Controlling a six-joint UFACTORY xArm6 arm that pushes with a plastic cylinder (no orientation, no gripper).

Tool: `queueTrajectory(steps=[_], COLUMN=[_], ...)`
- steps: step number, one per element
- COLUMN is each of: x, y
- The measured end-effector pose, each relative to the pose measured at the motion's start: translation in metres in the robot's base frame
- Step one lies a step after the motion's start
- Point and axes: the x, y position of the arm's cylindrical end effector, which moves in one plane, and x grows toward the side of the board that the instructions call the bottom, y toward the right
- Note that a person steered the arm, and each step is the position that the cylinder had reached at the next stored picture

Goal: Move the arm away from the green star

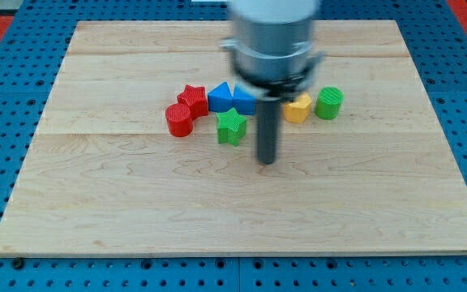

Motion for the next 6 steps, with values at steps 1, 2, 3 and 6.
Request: queueTrajectory(steps=[1, 2, 3, 6], x=[-0.066, -0.128, -0.122, 0.010], y=[0.124, 0.150, 0.103, 0.070])
